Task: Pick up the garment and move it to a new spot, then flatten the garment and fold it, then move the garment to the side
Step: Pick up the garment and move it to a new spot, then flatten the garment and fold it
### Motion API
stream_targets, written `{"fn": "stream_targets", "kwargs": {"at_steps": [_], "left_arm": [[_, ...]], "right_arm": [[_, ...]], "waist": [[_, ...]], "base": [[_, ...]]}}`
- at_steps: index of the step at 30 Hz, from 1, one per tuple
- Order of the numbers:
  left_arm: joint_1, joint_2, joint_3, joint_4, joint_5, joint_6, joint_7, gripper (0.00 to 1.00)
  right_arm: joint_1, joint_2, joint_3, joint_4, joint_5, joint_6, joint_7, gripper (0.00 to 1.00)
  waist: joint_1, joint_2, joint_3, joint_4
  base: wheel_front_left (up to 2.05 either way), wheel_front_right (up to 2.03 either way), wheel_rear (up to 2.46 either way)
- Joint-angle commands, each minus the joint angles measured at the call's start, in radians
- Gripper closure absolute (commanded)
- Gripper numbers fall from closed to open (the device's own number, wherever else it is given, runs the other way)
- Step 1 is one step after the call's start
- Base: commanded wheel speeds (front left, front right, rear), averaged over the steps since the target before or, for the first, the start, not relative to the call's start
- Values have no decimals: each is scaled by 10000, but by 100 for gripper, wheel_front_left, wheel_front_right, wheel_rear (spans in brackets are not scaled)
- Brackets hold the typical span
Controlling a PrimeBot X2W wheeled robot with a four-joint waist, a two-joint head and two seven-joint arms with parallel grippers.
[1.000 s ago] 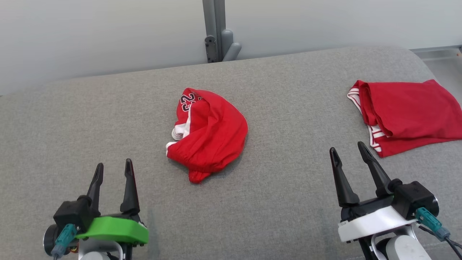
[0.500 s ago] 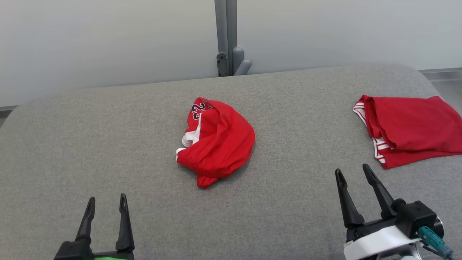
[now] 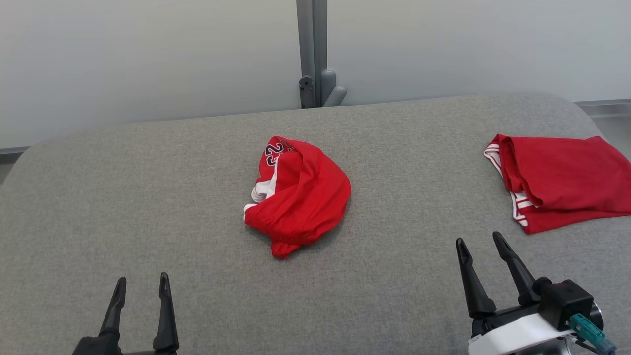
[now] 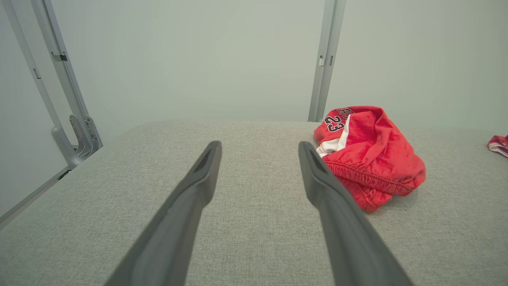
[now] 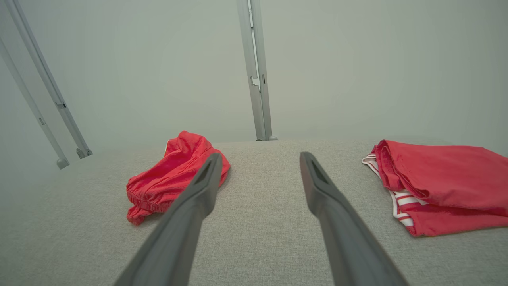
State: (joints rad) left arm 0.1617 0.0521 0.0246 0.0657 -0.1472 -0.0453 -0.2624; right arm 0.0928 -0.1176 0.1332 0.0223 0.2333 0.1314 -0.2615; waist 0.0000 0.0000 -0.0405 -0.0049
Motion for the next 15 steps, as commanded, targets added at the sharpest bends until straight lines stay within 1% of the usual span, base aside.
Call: {"fn": "stream_targets", "kwargs": {"at_steps": [1,7,15], "left_arm": [[12,-9,-2,34,-17,-65,-31,0],[-2,-12,-76,155,-115,-6,-31,0],[24,-11,-83,228,-71,-36,-30,0]], "right_arm": [[93,-26,6,26,15,-16,-25,0],[80,-30,74,48,23,-14,-25,0],[18,-65,154,72,65,-14,-25,0]], "waist": [[0,0,-5,26],[0,0,-34,42],[0,0,2,-26]], "base": [[0,0,0],[0,0,0],[0,0,0]]}}
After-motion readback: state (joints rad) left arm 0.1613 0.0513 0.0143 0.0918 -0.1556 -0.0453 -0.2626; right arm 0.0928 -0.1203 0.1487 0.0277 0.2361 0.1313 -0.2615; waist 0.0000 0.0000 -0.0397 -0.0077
